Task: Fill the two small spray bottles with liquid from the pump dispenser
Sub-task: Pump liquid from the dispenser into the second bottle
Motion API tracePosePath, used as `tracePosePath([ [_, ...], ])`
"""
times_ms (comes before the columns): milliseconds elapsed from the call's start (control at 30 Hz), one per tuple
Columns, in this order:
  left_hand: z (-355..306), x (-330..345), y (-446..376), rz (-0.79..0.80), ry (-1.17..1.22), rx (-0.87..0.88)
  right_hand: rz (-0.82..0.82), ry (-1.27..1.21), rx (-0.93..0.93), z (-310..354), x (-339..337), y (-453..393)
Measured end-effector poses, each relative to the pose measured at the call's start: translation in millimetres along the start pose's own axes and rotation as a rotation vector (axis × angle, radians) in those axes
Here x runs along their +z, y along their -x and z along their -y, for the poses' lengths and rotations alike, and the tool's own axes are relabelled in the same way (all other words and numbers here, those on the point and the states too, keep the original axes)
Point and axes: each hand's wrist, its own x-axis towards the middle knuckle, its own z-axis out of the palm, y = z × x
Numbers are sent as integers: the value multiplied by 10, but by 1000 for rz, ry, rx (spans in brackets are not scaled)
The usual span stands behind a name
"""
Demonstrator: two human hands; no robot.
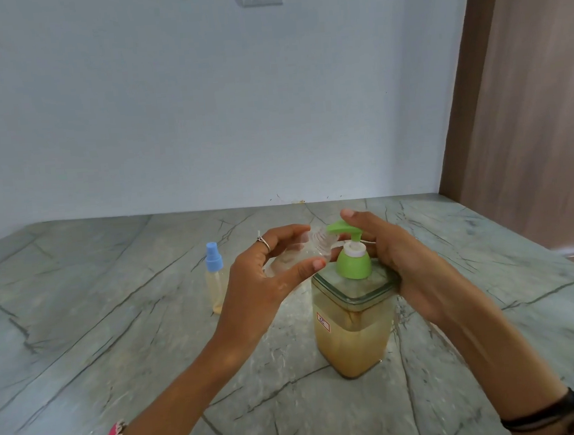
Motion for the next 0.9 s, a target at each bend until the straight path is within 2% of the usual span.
tracePosePath([
  [167, 26, -2, -4, -4, -12, 8, -1, -31, 42, 3, -35, -78],
  [733, 49, 3, -5, -35, -75, 26, -63, 47, -61, -76, 66, 26],
  [900, 66, 40, 18, -75, -95, 29, -51, 43, -34, -57, 50, 23],
])
